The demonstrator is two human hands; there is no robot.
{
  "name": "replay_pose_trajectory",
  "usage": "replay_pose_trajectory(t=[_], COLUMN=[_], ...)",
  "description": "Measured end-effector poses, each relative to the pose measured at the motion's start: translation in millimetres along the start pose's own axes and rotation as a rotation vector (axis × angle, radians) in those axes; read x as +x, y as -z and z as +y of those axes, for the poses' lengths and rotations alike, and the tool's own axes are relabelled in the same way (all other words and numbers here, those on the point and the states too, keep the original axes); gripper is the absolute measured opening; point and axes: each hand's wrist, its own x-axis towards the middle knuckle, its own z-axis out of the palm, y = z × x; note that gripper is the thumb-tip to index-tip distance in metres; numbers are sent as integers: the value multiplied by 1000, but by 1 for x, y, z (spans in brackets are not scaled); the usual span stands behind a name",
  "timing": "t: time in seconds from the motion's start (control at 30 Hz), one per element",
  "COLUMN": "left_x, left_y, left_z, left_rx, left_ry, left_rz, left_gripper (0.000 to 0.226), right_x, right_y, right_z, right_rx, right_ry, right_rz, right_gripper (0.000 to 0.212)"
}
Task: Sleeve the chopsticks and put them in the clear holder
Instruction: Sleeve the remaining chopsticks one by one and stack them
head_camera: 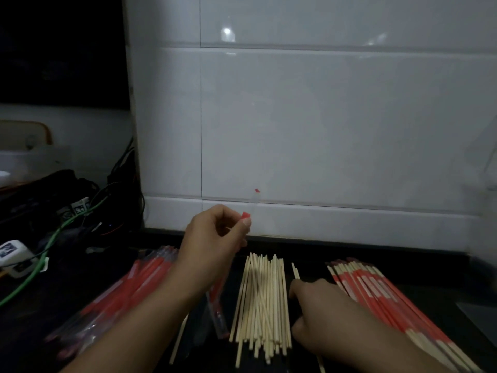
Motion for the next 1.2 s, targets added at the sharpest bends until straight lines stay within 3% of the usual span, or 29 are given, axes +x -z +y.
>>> replay_pose_trajectory(t=[0.13,0.23,0.47,0.53,0.63,0.8,1.03,1.2], left_x=[0,-2,-8,-7,-5,-6,-6,-7], left_y=[4,6,-6,-7,-6,-8,-8,-8], left_z=[5,9,-3,-3,-5,-1,-6,-5], left_rx=[170,179,264,233,131,75,104,103], left_ry=[-418,-546,-286,-199,-89,-73,-78,-79], left_rz=[171,218,-58,-124,-128,-143,-189,-211], left_gripper=[15,16,30,29,23,9,9,9], right_x=[8,10,2,-1,-3,-4,-2,-1], right_y=[-7,-3,19,23,28,40,51,52], right_z=[4,12,28,28,23,25,41,43], right_rx=[65,281,725,773,878,1175,1544,1566], right_ry=[13,51,230,294,307,197,25,13], right_rz=[50,109,392,519,705,942,1022,1009], right_gripper=[18,15,49,41,12,26,32,31])
